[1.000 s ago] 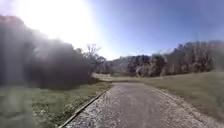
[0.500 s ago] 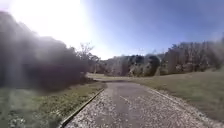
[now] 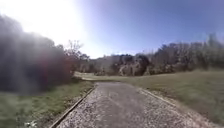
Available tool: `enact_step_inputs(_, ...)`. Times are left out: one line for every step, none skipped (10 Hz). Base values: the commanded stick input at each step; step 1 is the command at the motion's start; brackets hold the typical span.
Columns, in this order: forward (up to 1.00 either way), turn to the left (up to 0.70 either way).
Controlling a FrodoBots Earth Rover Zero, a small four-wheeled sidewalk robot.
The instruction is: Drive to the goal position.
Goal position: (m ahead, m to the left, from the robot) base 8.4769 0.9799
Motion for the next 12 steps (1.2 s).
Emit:
enact_step_inputs(0.5, 0.0)
enact_step_inputs(0.5, 0.05)
enact_step_inputs(0.5, 0.22)
enact_step_inputs(0.5, 0.27)
enact_step_inputs(0.5, 0.25)
enact_step_inputs(0.5, 0.08)
enact_step_inputs(0.5, 0.0)
enact_step_inputs(0.5, 0.0)
enact_step_inputs(0.5, 0.0)
enact_step_inputs(0.5, 0.0)
enact_step_inputs(0.5, 0.0)
enact_step_inputs(0.5, 0.0)
